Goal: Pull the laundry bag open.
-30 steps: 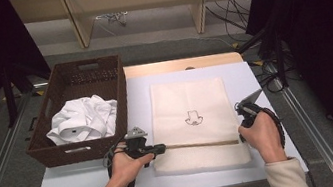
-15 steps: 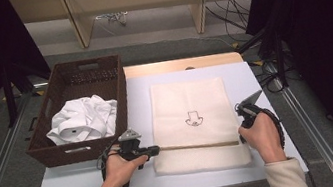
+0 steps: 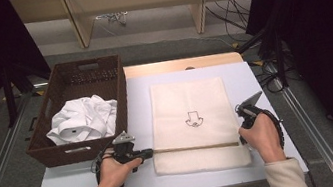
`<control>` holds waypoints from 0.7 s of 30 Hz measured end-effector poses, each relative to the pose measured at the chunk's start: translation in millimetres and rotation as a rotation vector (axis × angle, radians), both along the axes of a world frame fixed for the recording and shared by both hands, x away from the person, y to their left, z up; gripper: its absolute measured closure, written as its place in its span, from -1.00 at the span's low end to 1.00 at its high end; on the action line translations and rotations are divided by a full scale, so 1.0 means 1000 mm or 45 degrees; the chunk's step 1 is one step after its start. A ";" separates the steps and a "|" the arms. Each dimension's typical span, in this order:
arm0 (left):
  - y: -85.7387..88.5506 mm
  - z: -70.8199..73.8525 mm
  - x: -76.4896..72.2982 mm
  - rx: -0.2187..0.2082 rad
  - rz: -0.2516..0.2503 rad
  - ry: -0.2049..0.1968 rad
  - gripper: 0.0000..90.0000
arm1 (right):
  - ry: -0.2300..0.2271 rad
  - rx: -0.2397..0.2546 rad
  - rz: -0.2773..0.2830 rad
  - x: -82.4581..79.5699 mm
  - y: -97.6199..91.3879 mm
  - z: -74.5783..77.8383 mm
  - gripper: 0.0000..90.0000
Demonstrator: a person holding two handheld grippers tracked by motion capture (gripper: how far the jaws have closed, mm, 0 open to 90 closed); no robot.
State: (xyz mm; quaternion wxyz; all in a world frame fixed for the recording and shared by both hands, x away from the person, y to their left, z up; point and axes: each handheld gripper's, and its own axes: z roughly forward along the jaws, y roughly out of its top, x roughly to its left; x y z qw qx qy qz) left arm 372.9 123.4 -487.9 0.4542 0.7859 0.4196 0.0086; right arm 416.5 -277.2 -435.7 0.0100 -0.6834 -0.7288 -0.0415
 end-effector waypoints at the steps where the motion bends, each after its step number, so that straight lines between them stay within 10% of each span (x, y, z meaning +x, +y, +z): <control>1: 0.000 0.000 0.000 0.000 0.002 -0.004 0.93 | -0.003 0.008 0.023 0.000 -0.001 0.000 0.87; 16: 0.002 0.001 -0.002 0.022 0.017 -0.024 0.93 | 0.010 0.018 -0.078 -0.001 0.005 0.001 0.87; 17: 0.003 0.002 -0.002 0.029 0.008 -0.022 0.93 | -0.007 0.003 0.069 0.000 -0.002 0.000 0.87; 18: 0.003 0.002 -0.002 0.050 0.004 -0.032 0.93 | 0.016 0.020 -0.052 -0.001 0.004 0.001 0.87; 21: 0.002 0.003 -0.003 0.077 0.010 -0.049 0.93 | -0.015 0.031 0.036 -0.001 0.002 -0.001 0.87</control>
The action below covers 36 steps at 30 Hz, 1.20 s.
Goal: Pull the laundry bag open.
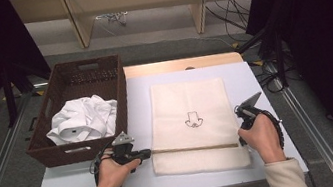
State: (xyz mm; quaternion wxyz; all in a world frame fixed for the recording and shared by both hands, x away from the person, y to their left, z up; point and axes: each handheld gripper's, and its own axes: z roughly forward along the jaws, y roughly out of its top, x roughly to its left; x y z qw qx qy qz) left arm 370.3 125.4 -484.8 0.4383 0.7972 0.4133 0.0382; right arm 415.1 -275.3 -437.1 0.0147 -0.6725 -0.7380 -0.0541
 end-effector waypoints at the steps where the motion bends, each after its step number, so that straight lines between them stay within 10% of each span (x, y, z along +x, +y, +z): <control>1: 0.000 0.000 0.000 0.000 0.000 0.000 0.92 | 0.000 0.000 0.000 0.000 0.000 0.000 0.87; 5: -0.003 0.000 -0.001 0.046 -0.015 -0.024 0.92 | 0.048 -0.004 -0.052 -0.001 0.004 -0.001 0.86; 8: -0.004 0.000 -0.001 0.081 -0.031 -0.038 0.92 | 0.014 -0.016 0.044 0.000 -0.002 -0.004 0.85; 16: -0.008 -0.002 0.000 0.119 -0.056 -0.060 0.89 | 0.041 0.009 -0.059 0.001 0.002 -0.002 0.74; 20: -0.010 -0.003 -0.001 0.156 -0.069 -0.090 0.84 | 0.007 0.015 0.022 -0.002 -0.003 0.004 0.55; 22: -0.013 -0.004 -0.002 0.176 -0.106 -0.112 0.77 | -0.038 0.048 -0.088 -0.006 0.003 0.010 0.51; 28: -0.023 -0.003 -0.007 0.232 -0.164 -0.222 0.40 | -0.124 0.048 0.015 -0.009 0.003 0.020 0.39; 36: -0.038 0.004 -0.019 0.198 -0.197 -0.317 0.16 | -0.095 0.054 -0.022 -0.010 0.011 0.023 0.35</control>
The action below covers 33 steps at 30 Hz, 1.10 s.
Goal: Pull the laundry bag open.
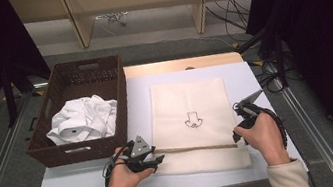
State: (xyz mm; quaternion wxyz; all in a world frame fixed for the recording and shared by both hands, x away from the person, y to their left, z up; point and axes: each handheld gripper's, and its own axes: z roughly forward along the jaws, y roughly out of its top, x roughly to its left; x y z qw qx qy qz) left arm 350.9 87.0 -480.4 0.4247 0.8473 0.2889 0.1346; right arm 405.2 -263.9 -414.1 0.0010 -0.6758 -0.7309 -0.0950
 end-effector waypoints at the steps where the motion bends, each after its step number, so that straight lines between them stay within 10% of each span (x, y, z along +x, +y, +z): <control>1: -0.002 -0.001 0.000 -0.006 -0.020 0.001 0.15 | -0.015 -0.007 0.017 0.000 0.000 -0.001 0.34; 10: -0.005 0.001 -0.002 -0.107 -0.059 -0.051 0.13 | -0.016 0.014 0.036 -0.001 0.003 0.000 0.33; 15: 0.018 0.013 -0.002 -0.154 0.053 -0.039 0.21 | -0.020 0.007 0.032 -0.001 0.004 0.000 0.33; 23: 0.051 0.000 0.001 -0.045 0.191 0.028 0.59 | -0.021 -0.011 0.073 0.000 0.007 -0.003 0.34; 29: 0.048 -0.011 0.008 0.078 0.174 0.023 0.87 | 0.002 -0.014 0.041 -0.001 0.012 -0.003 0.35; 33: 0.043 -0.013 0.006 0.022 0.172 0.033 0.88 | -0.009 -0.012 0.070 -0.001 0.010 -0.004 0.35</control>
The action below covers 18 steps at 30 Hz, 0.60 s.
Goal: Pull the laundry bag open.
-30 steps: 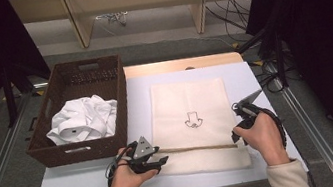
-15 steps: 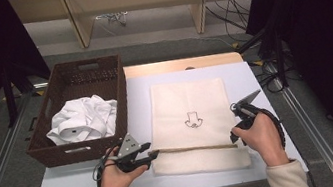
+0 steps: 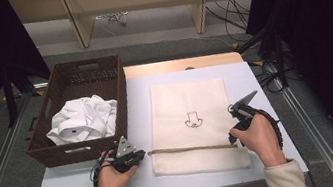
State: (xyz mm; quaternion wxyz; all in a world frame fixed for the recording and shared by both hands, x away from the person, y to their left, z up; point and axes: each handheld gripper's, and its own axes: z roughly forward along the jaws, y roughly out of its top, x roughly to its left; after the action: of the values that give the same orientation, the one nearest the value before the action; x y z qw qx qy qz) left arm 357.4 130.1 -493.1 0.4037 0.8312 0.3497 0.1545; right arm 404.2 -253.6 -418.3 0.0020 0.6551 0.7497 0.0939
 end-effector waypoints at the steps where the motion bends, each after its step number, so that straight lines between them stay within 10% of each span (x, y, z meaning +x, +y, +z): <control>1: 0.000 0.001 -0.002 -0.013 0.005 -0.003 0.86 | 0.006 0.010 -0.018 0.000 0.001 0.000 0.35; 4: -0.002 0.003 -0.005 -0.045 -0.014 -0.017 0.74 | -0.006 0.011 -0.042 0.000 0.004 0.001 0.35; 18: -0.006 0.008 -0.019 -0.142 -0.029 -0.141 0.03 | -0.186 0.033 0.271 0.008 0.053 -0.002 0.05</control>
State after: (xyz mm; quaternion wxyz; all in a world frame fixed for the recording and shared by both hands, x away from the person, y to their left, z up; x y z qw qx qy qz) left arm 338.8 124.1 -485.1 0.4697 0.8015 0.3255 0.1760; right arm 412.0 -200.8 -420.6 0.0383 0.5634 0.8114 0.1508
